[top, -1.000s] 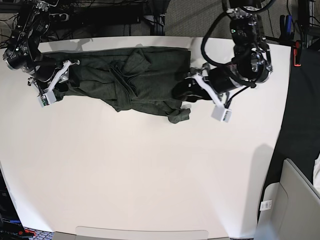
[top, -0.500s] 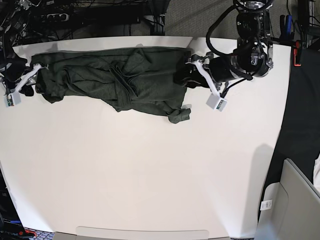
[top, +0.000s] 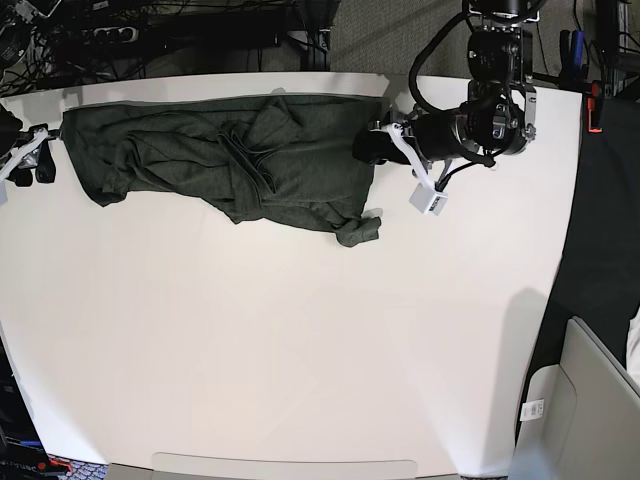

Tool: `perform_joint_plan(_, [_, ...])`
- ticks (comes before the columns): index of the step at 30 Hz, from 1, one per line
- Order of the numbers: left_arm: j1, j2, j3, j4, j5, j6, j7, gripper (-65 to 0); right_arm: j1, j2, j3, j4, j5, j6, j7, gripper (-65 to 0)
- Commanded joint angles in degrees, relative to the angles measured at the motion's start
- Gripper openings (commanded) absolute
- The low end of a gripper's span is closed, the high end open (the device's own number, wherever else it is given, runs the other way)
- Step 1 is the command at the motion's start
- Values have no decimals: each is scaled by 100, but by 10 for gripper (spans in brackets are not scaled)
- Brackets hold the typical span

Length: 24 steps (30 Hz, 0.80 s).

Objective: Fold the T-shirt properly

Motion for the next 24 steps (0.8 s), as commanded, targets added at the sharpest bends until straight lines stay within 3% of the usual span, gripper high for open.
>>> perform_joint_plan(1, [-61, 4, -10, 93, -157, -26, -6, -607, 35, 148, 41, -28, 80, 12, 85, -386])
perform_joint_plan(11, [-201, -49, 438, -267, -122, -17, -217, -627, 211, 315, -117, -1004, -131, 12, 93, -385])
perform_joint_plan(17, [-192, -286, 412, -56, -157, -17, -243, -623, 457, 315, -565, -1435, -448, 12, 137, -385])
perform_joint_plan(24, [-192, -286, 412, -56, -139, -17, -243, -622, 774, 350, -1330, -2252, -457, 12, 533, -384])
